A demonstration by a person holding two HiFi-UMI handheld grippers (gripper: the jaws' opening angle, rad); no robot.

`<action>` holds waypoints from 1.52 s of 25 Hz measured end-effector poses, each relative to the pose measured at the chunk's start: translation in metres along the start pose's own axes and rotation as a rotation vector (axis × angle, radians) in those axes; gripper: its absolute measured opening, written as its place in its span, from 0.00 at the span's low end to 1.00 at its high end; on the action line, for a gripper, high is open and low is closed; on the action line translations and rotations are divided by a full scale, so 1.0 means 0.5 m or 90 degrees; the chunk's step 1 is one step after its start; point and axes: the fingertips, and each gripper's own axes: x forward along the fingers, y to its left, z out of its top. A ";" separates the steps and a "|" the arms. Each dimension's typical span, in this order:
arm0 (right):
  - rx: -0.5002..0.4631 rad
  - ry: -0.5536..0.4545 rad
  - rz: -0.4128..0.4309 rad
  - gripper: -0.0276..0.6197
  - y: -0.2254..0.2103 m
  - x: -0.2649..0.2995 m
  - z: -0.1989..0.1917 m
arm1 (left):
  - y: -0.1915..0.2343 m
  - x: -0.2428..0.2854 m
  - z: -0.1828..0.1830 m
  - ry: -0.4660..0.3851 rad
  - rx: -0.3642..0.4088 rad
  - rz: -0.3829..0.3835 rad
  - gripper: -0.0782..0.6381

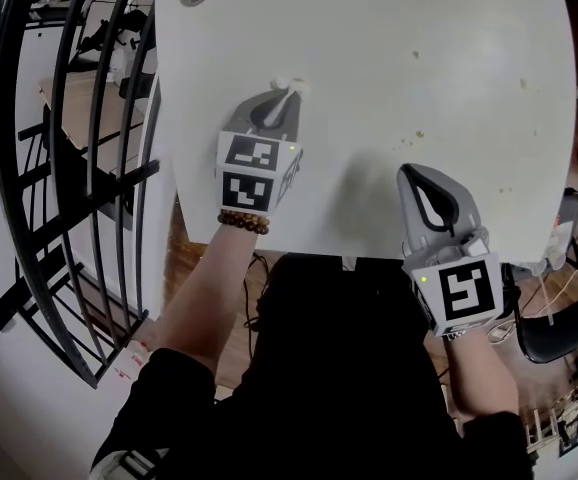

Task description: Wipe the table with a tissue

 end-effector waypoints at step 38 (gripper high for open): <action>0.020 -0.017 -0.014 0.02 -0.083 -0.047 -0.014 | -0.051 0.036 0.083 -0.024 0.024 0.013 0.14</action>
